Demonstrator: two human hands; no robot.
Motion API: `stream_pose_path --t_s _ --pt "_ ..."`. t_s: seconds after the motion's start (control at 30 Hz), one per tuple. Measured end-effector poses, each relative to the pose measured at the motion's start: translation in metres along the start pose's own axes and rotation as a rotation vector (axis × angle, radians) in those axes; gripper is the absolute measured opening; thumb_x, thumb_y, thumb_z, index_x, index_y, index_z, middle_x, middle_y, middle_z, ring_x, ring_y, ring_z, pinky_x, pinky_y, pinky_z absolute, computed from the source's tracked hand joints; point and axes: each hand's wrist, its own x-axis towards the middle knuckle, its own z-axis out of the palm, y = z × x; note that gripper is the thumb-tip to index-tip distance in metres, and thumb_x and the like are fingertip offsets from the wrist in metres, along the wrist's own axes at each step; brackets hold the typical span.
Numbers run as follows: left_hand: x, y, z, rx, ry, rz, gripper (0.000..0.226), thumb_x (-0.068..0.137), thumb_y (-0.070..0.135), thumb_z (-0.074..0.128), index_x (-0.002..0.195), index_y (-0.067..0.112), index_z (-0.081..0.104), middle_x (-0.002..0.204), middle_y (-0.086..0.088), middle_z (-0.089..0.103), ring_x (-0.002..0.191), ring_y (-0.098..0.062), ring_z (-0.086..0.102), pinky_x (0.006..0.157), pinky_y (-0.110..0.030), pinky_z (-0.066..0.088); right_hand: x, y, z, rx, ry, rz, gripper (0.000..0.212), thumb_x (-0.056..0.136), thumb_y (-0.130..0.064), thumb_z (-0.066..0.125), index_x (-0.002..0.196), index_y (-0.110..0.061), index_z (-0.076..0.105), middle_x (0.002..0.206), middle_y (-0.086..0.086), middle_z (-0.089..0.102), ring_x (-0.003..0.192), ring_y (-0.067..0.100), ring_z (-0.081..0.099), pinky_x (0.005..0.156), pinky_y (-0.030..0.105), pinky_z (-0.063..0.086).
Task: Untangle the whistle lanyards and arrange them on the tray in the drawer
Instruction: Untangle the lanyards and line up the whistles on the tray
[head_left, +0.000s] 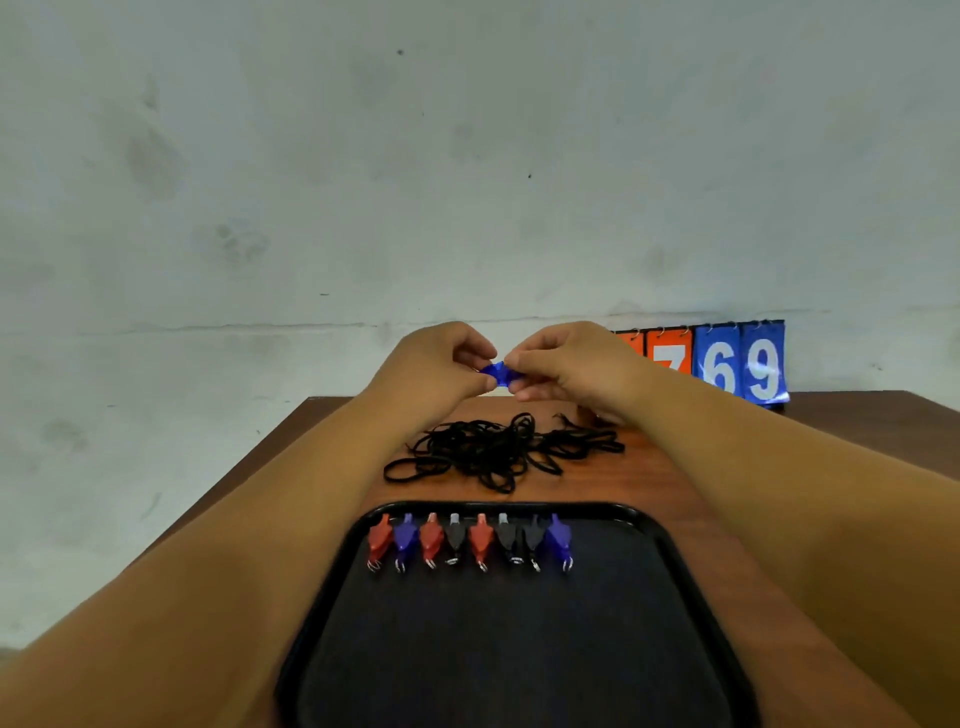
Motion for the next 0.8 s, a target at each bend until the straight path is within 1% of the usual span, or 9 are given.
stream_pose_path --t_s 0.1,0.17,0.27,0.33,0.4,0.5,0.67,0.73,0.8 --pt "-0.016 0.015 -0.005 -0.084 0.038 -0.033 0.027 0.09 0.017 0.085 0.112 0.029 0.075 0.1 0.012 0.078 0.089 0.0 0.074 0.079 -0.017 0.053 -0.02 -0.011 -0.006 0.031 0.023 -0.027 0.017 0.1 -0.01 0.075 0.113 0.001 0.075 0.105 0.027 0.079 0.09 0.025 0.08 0.087 0.032 0.066" --pt "-0.026 0.026 -0.007 -0.159 0.048 -0.059 0.027 0.09 0.014 0.084 0.114 0.024 0.076 0.101 0.008 0.079 0.09 -0.006 0.077 0.087 -0.027 0.061 -0.033 -0.019 -0.009 0.063 0.01 -0.046 0.018 0.101 -0.006 0.073 0.116 0.001 0.075 0.109 0.027 0.078 0.093 0.026 0.08 0.09 0.034 0.066" --pt "-0.043 0.041 -0.008 -0.219 0.055 -0.091 0.03 0.09 0.009 0.084 0.116 0.02 0.076 0.103 0.003 0.079 0.093 -0.013 0.078 0.095 -0.037 0.064 -0.057 -0.027 -0.008 0.085 0.015 -0.044 0.021 0.102 -0.001 0.069 0.123 0.001 0.073 0.113 0.026 0.077 0.094 0.025 0.079 0.087 0.033 0.066" --pt "-0.053 0.048 -0.007 -0.202 0.072 -0.094 0.032 0.089 0.009 0.085 0.116 0.022 0.075 0.103 0.004 0.079 0.094 -0.012 0.077 0.095 -0.036 0.063 -0.071 -0.029 -0.008 0.053 0.026 -0.043 0.022 0.102 -0.006 0.071 0.124 -0.004 0.074 0.113 0.022 0.078 0.098 0.026 0.08 0.086 0.033 0.067" --pt "-0.063 0.056 -0.006 -0.199 0.084 -0.081 0.031 0.087 0.011 0.087 0.114 0.023 0.075 0.102 0.005 0.078 0.094 -0.012 0.077 0.093 -0.034 0.062 -0.083 -0.03 -0.009 0.008 0.027 -0.034 0.022 0.101 -0.017 0.076 0.123 -0.012 0.076 0.113 0.017 0.079 0.103 0.028 0.08 0.089 0.038 0.066" --pt "-0.077 0.067 -0.002 -0.165 0.072 -0.061 0.031 0.086 0.015 0.088 0.112 0.024 0.072 0.102 0.007 0.078 0.095 -0.01 0.075 0.087 -0.028 0.059 -0.098 -0.028 -0.012 -0.038 0.027 -0.018 0.024 0.096 -0.028 0.082 0.119 -0.019 0.079 0.11 0.012 0.08 0.101 0.027 0.08 0.089 0.039 0.067" --pt "-0.096 0.081 0.016 -0.104 0.013 -0.049 0.034 0.083 0.02 0.09 0.111 0.027 0.072 0.101 0.008 0.077 0.094 -0.007 0.073 0.085 -0.026 0.056 -0.115 -0.016 -0.016 -0.004 0.044 0.004 0.021 0.097 -0.017 0.08 0.118 -0.013 0.078 0.106 0.011 0.082 0.094 0.023 0.081 0.082 0.036 0.067" --pt "-0.103 0.08 0.025 -0.082 -0.002 -0.056 0.035 0.081 0.021 0.091 0.11 0.026 0.071 0.101 0.008 0.077 0.094 -0.008 0.073 0.085 -0.028 0.058 -0.12 -0.006 -0.018 -0.012 0.028 0.027 0.022 0.098 -0.018 0.079 0.119 -0.012 0.078 0.107 0.013 0.082 0.095 0.023 0.081 0.079 0.033 0.066" --pt "-0.109 0.077 0.035 -0.086 -0.018 -0.064 0.034 0.082 0.02 0.091 0.109 0.026 0.071 0.1 0.008 0.077 0.094 -0.008 0.074 0.085 -0.03 0.06 -0.125 0.006 -0.021 -0.013 0.031 0.05 0.023 0.098 -0.018 0.079 0.12 -0.012 0.078 0.109 0.014 0.082 0.095 0.022 0.079 0.081 0.034 0.066"
